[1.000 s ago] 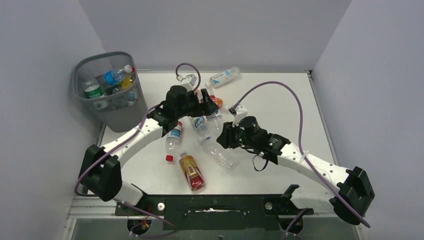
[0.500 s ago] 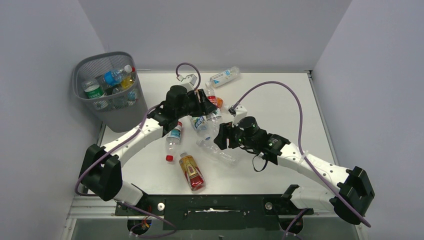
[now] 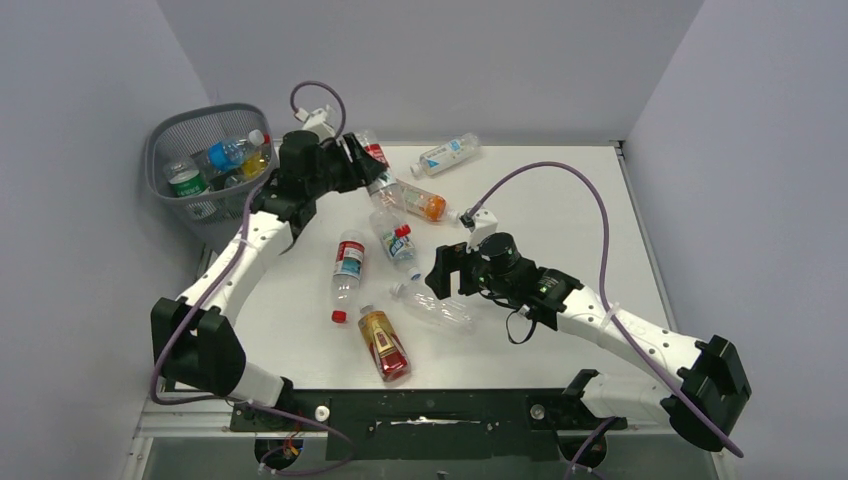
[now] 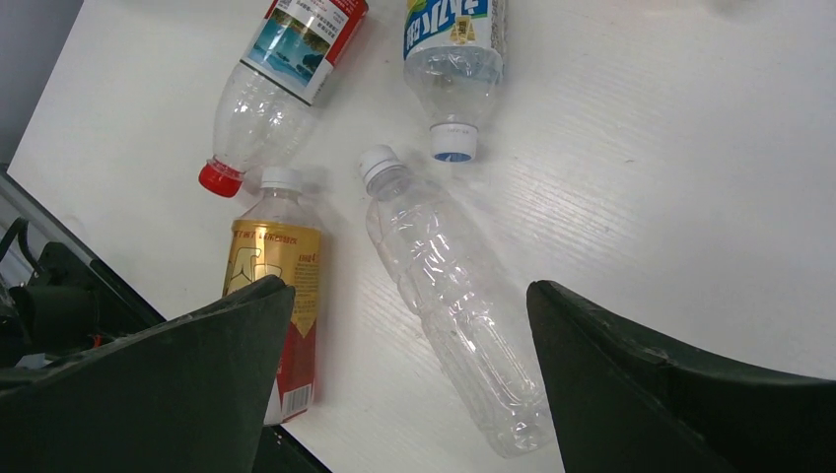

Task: Put the plastic bottles in the bin
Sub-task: Pick up the plastic bottle at the center of the board, then place the plastic bottle in the trash bin.

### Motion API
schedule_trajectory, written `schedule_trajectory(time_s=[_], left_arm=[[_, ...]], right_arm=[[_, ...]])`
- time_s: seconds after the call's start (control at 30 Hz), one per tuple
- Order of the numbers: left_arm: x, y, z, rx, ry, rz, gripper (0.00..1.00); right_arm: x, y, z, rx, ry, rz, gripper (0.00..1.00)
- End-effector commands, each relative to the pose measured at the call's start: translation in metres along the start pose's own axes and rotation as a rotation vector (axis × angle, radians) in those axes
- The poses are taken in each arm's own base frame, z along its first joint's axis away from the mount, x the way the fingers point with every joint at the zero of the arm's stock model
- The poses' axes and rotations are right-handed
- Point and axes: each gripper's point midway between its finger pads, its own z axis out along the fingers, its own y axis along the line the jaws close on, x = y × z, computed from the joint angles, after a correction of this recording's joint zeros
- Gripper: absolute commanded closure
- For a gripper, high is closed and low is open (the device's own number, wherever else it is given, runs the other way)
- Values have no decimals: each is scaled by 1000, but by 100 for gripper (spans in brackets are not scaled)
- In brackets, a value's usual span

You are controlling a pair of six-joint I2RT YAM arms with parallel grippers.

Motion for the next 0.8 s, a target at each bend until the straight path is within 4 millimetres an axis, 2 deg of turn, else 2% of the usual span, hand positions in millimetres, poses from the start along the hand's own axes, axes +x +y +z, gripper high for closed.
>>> schedule_trajectory(time_s=[0.0,0.23,0.47,0.63,0.77], left_arm=[[-87,-18,-38,42,-184,77,62],[-167,16,-83,-39,-359,83,62],[-240,60,-146,-128,-550,76,62],[-274,92,-193,-192,-653,61,62],[-286,114,-221,-238,-713,40,62]], right_arm=[[-33,13,-10,-27,-103,-6,7],[-29,14,-3,-31,-89,-6,6],[-24,13,2,-32,-71,-2,6],[-21,13,4,-34,-66,3,6],[-19,15,7,-43,-59,2,6]])
